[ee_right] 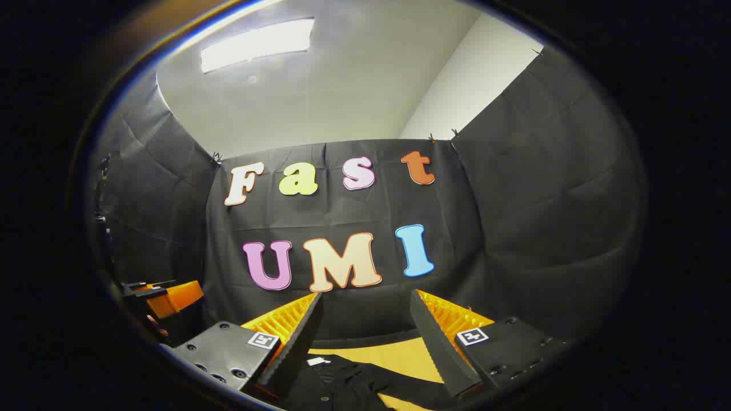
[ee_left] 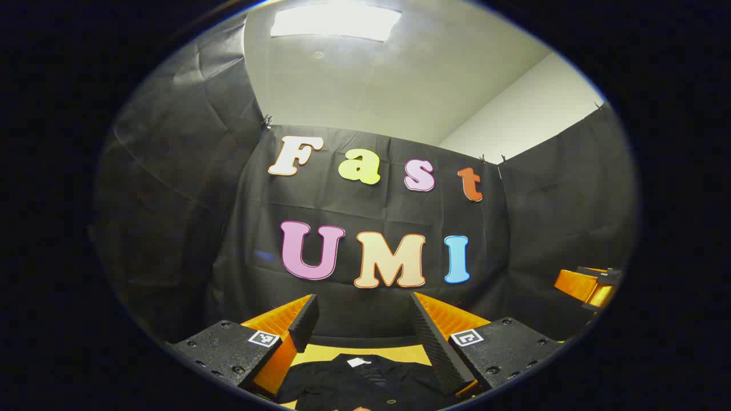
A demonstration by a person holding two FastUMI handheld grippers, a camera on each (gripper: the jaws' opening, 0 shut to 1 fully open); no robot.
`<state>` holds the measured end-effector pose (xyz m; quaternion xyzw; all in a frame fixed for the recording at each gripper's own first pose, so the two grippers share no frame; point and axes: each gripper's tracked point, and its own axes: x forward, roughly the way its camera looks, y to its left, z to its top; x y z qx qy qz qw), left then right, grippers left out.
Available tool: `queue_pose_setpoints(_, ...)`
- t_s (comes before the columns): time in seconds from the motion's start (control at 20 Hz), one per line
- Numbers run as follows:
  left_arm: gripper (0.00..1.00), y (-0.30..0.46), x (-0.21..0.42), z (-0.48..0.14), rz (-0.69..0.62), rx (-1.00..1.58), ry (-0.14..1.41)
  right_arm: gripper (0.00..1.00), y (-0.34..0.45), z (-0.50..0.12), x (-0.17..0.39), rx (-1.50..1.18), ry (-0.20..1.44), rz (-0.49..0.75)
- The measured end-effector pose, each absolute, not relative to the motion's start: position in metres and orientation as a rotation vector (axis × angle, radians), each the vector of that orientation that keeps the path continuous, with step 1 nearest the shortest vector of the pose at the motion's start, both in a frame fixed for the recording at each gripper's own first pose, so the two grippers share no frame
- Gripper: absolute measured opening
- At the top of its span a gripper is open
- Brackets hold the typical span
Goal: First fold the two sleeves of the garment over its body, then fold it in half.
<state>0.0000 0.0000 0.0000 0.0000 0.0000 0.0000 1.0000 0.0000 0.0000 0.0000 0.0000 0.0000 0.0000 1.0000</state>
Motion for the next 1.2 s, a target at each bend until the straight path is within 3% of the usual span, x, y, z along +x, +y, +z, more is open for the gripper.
queue_pose_setpoints(0.35,0.92,0.026,0.004,-0.025,0.089,-0.002,0.086,0.96,0.018,-0.006,0.005,-0.085,0.009,0.074)
queue_pose_setpoints(1.2,0.93,0.042,0.011,-0.012,0.094,0.067,0.038,0.96,0.024,-0.019,0.018,-0.108,0.060,0.112)
